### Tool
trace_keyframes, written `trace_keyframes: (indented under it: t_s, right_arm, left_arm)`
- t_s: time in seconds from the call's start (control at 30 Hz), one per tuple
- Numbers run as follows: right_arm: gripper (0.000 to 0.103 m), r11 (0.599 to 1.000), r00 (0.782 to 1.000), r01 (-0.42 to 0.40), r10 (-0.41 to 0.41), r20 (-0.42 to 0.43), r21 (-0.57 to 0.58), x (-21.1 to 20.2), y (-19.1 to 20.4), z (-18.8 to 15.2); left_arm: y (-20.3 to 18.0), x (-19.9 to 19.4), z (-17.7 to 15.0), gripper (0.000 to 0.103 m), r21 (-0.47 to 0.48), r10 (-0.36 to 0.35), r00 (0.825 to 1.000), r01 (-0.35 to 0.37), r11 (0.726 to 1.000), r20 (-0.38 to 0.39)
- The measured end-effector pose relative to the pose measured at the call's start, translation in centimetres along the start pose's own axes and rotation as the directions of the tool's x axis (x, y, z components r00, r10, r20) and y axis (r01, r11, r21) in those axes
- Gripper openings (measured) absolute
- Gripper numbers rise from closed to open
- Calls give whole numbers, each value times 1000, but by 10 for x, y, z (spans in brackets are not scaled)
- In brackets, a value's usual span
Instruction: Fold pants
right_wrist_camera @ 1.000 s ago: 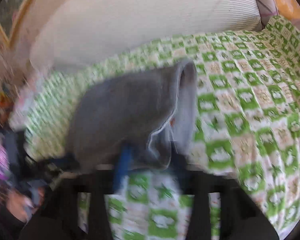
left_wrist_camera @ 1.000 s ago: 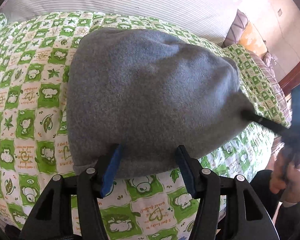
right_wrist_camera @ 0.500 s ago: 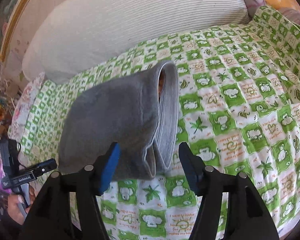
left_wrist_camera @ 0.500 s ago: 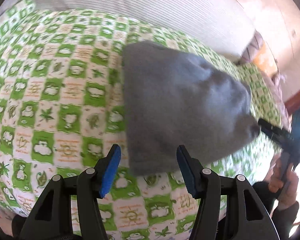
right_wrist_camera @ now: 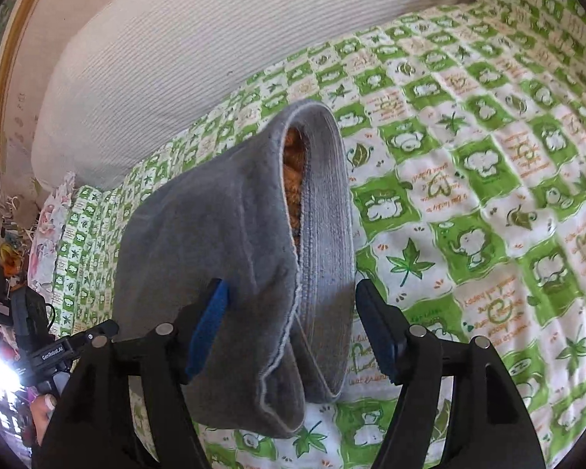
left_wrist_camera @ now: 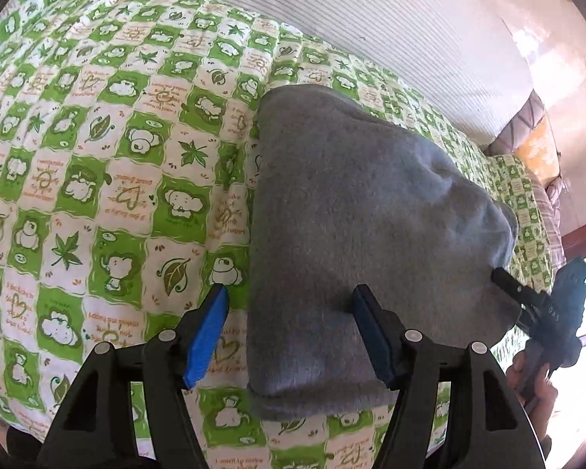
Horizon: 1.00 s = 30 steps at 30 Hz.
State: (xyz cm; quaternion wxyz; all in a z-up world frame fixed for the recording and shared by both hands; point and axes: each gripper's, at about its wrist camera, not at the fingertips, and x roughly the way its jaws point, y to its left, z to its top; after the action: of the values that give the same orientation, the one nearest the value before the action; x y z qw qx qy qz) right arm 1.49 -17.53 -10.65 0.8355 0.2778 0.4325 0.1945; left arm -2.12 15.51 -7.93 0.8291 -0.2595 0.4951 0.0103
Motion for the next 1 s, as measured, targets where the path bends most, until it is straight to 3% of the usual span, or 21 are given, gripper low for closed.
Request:
trace_keyframes:
  t_s: [0.27,0.47,0.7,0.87,1.0]
  right_arm:
    - [70,994,994,-101,102,-32,41,14,-8,-6]
    - [70,990,991,-131,133,-35,52,22,-4,-8]
    - [72,986,987,-156,157,-14,53,25,-3,-10]
    - [72,986,987,-158,159,-2,47,28,-3,-10]
    - [72,986,987,-162,161,8,43,30,-2,-9]
  left_arm:
    - [11,12,0,75,-102,-49,999,48,994,-15]
    - [-5,24,-1,77,-92,-64,998,62,994,-24]
    - [-26,27,-2,81,-1,35,999,-35,999,34]
    - [-30,30,1,81,30,68,996,-70,997,50]
    - [-33,29,1,73,59,78,995,-82,995,66]
